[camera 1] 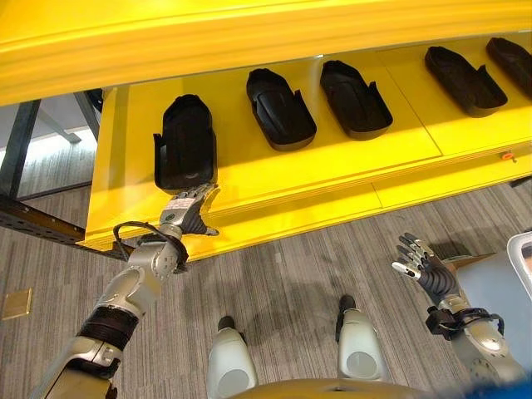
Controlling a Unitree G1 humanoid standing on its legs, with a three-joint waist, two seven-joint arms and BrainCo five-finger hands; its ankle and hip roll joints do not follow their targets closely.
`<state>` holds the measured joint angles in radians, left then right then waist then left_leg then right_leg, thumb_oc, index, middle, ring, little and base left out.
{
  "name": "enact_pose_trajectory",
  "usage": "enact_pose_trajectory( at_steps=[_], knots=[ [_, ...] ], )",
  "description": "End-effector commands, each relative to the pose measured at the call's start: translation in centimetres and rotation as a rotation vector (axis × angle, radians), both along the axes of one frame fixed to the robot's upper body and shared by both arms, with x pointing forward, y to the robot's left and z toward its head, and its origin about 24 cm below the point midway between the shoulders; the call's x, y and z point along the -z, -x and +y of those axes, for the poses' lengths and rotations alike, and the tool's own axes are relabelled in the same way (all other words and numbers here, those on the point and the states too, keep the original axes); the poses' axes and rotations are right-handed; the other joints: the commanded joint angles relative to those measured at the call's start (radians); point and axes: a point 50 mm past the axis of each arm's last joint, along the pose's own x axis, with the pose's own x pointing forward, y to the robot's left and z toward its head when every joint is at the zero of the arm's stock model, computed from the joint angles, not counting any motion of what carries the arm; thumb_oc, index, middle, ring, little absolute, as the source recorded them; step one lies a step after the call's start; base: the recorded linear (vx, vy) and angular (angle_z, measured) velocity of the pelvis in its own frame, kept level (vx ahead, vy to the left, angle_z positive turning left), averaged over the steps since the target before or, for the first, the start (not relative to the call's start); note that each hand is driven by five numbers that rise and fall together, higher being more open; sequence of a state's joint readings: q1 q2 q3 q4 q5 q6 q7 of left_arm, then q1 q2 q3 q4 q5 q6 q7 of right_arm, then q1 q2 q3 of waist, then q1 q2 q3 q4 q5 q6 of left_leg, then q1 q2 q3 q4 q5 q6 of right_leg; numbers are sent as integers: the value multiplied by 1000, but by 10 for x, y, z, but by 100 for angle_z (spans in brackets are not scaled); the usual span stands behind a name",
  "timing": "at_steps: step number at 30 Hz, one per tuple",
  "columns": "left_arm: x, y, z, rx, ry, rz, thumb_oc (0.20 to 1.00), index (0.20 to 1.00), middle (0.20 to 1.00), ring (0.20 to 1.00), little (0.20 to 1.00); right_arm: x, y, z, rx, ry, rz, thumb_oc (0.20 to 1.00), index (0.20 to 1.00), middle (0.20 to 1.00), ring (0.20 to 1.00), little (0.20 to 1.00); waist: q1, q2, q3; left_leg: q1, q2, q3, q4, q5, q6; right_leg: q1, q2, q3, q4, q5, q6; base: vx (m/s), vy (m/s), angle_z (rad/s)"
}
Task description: Move parts from the plastic box to the shelf.
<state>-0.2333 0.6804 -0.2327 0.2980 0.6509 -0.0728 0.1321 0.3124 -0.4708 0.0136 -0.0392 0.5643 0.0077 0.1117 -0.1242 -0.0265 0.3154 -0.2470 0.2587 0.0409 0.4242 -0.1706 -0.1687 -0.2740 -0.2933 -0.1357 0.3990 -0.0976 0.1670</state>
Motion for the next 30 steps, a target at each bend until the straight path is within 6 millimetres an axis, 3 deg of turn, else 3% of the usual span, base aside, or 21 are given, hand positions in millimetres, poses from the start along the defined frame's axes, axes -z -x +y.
enact_pose_trajectory(
  at_steps=[1,22,30],
  knots=[
    [-17,-9,10,-26,-34,-83,1000,1000,1000,1000,1000,-15,-2,3,0,-3,-103,1000,1000,1000,1000,1000,-10,-28,-26,-57,4,-13,3,47,47,67,-20,-1,65,-96,-16,0,-4,-6],
    [-38,-25,15,-38,-95,-145,1000,1000,1000,1000,1000,-15,0,2,-4,8,-107,1000,1000,1000,1000,1000,-23,-32,-27,-78,5,-11,25,45,45,49,-18,10,74,-93,-16,0,0,-1],
    [-59,-31,1,31,-77,-222,1000,1000,1000,1000,1000,-16,-2,3,-12,9,-113,1000,1000,1000,1000,1000,-24,-33,-27,-87,5,-14,32,43,46,41,-16,15,80,-94,-17,1,3,-1]
  ],
)
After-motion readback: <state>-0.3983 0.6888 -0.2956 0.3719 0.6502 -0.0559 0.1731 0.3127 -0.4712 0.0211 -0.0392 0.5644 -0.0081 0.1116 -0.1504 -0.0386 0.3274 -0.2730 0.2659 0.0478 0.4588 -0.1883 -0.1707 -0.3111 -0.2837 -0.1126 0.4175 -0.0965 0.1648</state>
